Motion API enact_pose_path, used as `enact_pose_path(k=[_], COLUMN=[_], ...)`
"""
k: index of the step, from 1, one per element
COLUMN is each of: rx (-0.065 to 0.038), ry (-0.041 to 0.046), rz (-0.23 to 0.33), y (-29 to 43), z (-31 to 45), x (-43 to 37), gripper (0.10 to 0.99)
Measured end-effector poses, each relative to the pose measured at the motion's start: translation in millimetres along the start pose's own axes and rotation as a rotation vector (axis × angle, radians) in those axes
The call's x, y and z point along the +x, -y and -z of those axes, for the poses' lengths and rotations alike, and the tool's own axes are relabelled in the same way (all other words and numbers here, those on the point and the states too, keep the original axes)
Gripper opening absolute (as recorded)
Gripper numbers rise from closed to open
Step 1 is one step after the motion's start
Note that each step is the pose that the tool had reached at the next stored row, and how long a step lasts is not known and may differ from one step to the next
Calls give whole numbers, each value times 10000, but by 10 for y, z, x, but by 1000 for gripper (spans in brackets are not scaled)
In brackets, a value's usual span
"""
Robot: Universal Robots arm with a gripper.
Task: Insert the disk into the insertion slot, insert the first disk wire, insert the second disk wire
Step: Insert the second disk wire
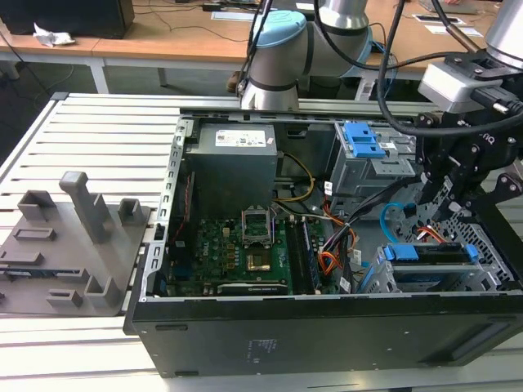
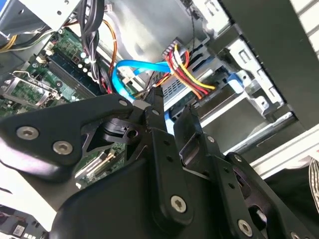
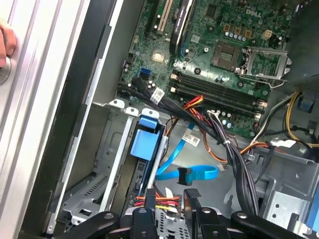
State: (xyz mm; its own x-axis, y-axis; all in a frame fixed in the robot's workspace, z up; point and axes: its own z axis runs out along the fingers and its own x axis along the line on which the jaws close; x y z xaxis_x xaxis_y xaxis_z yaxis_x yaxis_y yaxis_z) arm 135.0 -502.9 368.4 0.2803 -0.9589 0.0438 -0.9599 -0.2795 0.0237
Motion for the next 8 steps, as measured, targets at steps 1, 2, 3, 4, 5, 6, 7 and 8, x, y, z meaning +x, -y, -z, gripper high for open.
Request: enact_pose_path(k=[1,2,3,4,5,6,7,8], rx=[0,1,2,3,4,5,6,6], ry=[0,2,4,1,-2,-3,-1,-2], rz=[1,2,20,48,72,84,91,99], y=[-22,-42,-35,-34,-56,-87,-115,-142], z=[-3,-9,-12,-11,-11,-13,-17,-20], x=[-7,-17,-42,-47,-55,-67,-76,-84], gripper=[361,361,361,361,361,361,361,361])
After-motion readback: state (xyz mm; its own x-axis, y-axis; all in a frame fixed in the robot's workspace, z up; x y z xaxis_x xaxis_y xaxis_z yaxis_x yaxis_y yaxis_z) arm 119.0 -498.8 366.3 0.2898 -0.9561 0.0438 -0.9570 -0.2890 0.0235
